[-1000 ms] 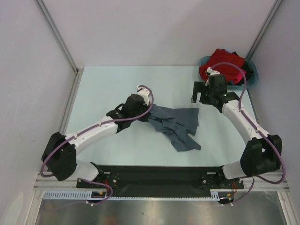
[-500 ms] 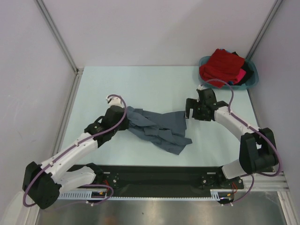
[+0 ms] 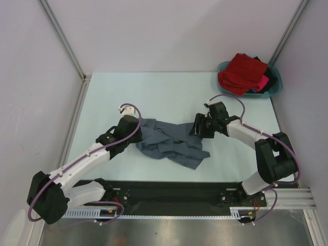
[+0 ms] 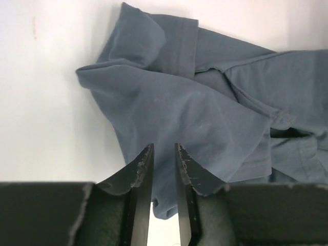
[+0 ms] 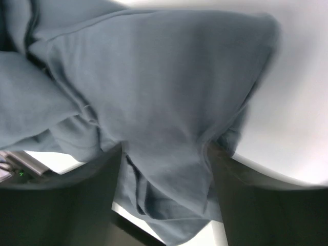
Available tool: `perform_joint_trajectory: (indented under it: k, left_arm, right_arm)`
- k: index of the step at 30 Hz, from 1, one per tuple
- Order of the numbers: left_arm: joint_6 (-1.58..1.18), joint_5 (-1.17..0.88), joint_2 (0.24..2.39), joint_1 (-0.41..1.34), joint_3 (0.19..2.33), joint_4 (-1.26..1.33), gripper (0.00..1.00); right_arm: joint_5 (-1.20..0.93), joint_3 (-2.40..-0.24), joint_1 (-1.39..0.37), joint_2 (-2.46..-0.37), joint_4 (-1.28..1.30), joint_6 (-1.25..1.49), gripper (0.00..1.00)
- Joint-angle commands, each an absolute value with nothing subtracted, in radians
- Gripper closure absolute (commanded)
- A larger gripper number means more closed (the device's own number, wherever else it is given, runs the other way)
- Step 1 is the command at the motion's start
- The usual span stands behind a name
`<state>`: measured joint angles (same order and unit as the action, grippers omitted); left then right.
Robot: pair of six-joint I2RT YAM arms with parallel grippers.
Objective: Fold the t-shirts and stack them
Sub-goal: Flatten the tshirt out
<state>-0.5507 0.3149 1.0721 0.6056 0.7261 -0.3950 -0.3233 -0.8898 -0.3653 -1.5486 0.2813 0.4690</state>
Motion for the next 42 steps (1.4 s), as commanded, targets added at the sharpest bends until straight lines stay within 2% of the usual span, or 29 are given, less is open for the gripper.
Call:
perform_joint_trajectory:
  k: [1, 2, 3, 4, 5, 7, 12, 13, 14, 15, 16, 17, 18, 19, 22, 33, 37, 40, 42]
  left_arm:
    - [-0.542, 0.258, 1.084, 0.600, 0.761, -0.321, 0.73]
    - [-0.541, 0.253, 1.089, 0.601, 0.761, -0.305, 0.76]
    - [-0.541, 0.249, 1.100, 0.600, 0.761, -0.298, 0.88]
    - [-0.529, 0.229, 1.106, 0.600, 0.758, -0.288, 0.95]
    - [-0.525, 0.224, 1.115, 0.601, 0.761, -0.270, 0.99]
    - [-0.506, 0.203, 1.144, 0.600, 0.765, -0.261, 1.00]
    - [-0.476, 0.209, 1.169, 0.600, 0.790, -0.267, 1.00]
    - [-0.469, 0.204, 1.175, 0.600, 0.793, -0.267, 1.00]
    - [-0.468, 0.201, 1.175, 0.600, 0.796, -0.264, 1.00]
    - [-0.466, 0.184, 1.180, 0.600, 0.796, -0.261, 0.99]
    - [-0.465, 0.178, 1.183, 0.600, 0.796, -0.258, 0.85]
    - [-0.463, 0.172, 1.190, 0.600, 0.796, -0.249, 0.63]
    - [-0.466, 0.154, 1.195, 0.600, 0.793, -0.242, 0.36]
    - [-0.462, 0.141, 1.200, 0.600, 0.789, -0.233, 0.35]
    - [-0.463, 0.115, 1.238, 0.600, 0.781, -0.213, 0.28]
    - [-0.471, 0.104, 1.321, 0.601, 0.764, -0.187, 0.27]
    - [-0.474, 0.103, 1.357, 0.603, 0.761, -0.176, 0.28]
    - [-0.476, 0.098, 1.382, 0.601, 0.756, -0.166, 0.37]
    - [-0.472, 0.092, 1.391, 0.603, 0.750, -0.158, 0.52]
  right_arm:
    - [-0.390, -0.894, -0.391, -1.555, 0.212, 0.505, 0.42]
    - [-0.390, -0.896, -0.397, -1.552, 0.209, 0.503, 0.50]
    - [-0.396, -0.896, -0.403, -1.552, 0.201, 0.502, 0.61]
    - [-0.399, -0.906, -0.405, -1.552, 0.199, 0.500, 0.80]
    - [-0.402, -0.914, -0.408, -1.552, 0.198, 0.491, 0.88]
    - [-0.399, -0.936, -0.410, -1.537, 0.209, 0.460, 1.00]
    - [-0.195, -1.009, -0.413, -1.355, 0.302, 0.374, 1.00]
    - [-0.163, -1.018, -0.407, -1.330, 0.319, 0.371, 0.96]
    - [-0.158, -1.031, -0.400, -1.319, 0.339, 0.367, 0.79]
    - [-0.163, -1.049, -0.397, -1.312, 0.380, 0.354, 0.58]
    - [-0.153, -1.061, -0.397, -1.313, 0.409, 0.356, 0.37]
    - [-0.129, -1.066, -0.400, -1.316, 0.435, 0.357, 0.33]
    - [-0.117, -1.063, -0.400, -1.321, 0.458, 0.354, 0.30]
    - [-0.100, -1.039, -0.400, -1.327, 0.462, 0.356, 0.26]
    - [-0.057, -0.982, -0.382, -1.353, 0.450, 0.376, 0.26]
    - [-0.173, -0.853, -0.362, -1.466, 0.293, 0.443, 0.29]
    - [-0.239, -0.839, -0.364, -1.523, 0.241, 0.457, 0.35]
    - [-0.290, -0.834, -0.368, -1.565, 0.212, 0.466, 0.45]
    - [-0.307, -0.833, -0.367, -1.575, 0.195, 0.466, 0.60]
